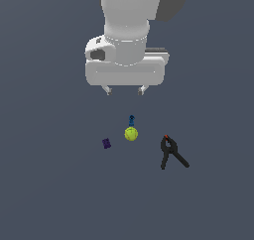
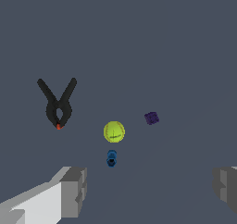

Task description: Pick up a designated object from a clutter of objects.

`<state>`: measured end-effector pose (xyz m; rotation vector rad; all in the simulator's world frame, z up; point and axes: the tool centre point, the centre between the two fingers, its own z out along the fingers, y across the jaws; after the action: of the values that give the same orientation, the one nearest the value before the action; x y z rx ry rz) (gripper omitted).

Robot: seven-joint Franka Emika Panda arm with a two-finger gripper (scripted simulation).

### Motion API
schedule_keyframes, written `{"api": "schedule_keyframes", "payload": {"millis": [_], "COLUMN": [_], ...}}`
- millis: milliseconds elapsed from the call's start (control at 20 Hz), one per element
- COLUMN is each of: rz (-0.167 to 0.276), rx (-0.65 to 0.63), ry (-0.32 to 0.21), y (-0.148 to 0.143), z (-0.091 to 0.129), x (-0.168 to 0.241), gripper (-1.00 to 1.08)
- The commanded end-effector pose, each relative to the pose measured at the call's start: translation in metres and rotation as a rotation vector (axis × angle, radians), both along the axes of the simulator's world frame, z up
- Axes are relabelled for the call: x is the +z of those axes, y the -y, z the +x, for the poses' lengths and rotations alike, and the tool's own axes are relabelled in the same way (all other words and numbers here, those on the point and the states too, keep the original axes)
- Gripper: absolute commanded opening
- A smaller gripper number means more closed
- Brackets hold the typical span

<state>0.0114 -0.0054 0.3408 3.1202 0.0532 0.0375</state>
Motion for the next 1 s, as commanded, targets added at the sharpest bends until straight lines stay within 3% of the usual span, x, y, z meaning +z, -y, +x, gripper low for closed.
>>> {"api": "schedule_keyframes", "payload": {"millis": [0, 450, 950], "rz": [-0.001, -0.006, -0.001], "rx": [0.002, 0.009, 0.024], "ry": [-0.001, -0.006, -0.013], "y": [-0.006, -0.048, -0.130], "z": [0.005, 0.034, 0.060], "x": [-0.008, -0.062, -0.166], "gripper": [1.00, 1.00, 1.00]}}
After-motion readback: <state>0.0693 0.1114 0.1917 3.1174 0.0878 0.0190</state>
